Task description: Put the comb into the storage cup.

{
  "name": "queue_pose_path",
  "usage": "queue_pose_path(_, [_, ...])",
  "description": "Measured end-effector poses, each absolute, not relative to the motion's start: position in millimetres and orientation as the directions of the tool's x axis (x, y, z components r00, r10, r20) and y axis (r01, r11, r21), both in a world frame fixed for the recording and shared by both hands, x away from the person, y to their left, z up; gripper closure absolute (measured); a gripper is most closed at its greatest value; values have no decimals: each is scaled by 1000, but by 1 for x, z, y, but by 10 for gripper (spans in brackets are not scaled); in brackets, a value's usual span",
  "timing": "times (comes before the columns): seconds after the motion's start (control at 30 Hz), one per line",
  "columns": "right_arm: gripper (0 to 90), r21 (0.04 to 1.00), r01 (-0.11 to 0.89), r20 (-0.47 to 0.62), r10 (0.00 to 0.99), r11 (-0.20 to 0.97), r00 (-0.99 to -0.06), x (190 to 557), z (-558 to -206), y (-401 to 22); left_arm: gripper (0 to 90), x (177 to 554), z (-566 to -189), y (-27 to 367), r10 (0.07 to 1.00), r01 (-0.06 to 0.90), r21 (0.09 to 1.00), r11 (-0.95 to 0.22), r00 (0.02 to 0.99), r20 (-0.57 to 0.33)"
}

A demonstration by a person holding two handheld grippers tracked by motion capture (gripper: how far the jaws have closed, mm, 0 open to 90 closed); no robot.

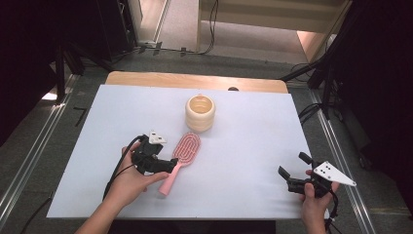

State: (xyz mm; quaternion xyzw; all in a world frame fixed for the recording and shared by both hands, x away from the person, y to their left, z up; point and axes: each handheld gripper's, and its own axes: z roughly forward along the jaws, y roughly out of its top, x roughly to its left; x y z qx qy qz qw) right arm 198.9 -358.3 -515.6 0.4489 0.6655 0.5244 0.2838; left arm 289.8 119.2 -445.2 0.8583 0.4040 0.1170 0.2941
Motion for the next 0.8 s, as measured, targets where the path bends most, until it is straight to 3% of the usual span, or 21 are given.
queue_pose_path(0.43, [0, 953, 300, 93, 898, 46, -430, 199, -516, -359, 306, 293, -448, 110, 773, 721, 495, -485, 618, -143])
queue_pose_path(0.8, [0, 953, 300, 93, 898, 45, -429, 199, -516, -358, 452, 295, -457, 101, 783, 750, 423, -509, 607, -133])
